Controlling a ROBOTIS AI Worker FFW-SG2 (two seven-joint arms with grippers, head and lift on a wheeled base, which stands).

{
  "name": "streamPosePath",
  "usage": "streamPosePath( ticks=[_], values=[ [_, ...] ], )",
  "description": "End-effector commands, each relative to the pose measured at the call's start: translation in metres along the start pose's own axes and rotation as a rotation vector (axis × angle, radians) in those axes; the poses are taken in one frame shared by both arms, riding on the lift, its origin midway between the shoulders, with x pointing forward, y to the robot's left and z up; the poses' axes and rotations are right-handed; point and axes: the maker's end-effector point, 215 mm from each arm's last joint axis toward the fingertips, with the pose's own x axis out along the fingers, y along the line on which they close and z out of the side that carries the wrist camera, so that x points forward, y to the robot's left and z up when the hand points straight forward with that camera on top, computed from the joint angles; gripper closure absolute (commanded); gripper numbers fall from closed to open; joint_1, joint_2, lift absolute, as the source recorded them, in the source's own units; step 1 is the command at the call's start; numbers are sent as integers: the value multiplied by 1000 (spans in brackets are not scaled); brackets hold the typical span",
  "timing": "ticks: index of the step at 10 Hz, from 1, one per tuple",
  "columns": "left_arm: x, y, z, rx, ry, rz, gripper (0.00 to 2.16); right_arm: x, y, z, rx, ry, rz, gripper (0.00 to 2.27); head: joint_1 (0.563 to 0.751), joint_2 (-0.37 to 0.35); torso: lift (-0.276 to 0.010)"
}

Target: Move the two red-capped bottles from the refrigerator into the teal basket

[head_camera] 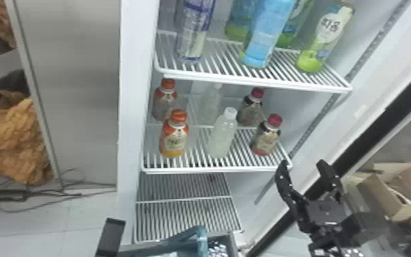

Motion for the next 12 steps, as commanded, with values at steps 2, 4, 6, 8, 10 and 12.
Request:
streamPosePath(
  ticks=[2, 4, 6, 8, 10, 12],
  values=[
    [0, 0, 0, 1, 0, 2, 1134, 0, 0, 0, 1, 0, 0, 236, 695, -350, -228],
    [0, 0, 0, 1, 0, 2, 1134, 0, 0, 0, 1, 0, 0, 236, 695, -350, -228],
    [1, 0, 0, 0, 1, -1, 1134, -1, 0, -5, 2, 10, -1, 236, 695, -350, -228],
    [1, 0, -1, -2, 1, -2, 1134, -1, -1, -13, 2, 22, -2, 236, 695, -350, -228],
    [1, -1, -1, -3, 1, -4, 1134, -1, -1, -16, -1, 28, -2, 233, 695, -350, -228],
    [1, -1, -2, -3, 4, -3, 1134, 3, 2, -22, -1, 34, 4, 231, 695, -350, -228]
  ],
)
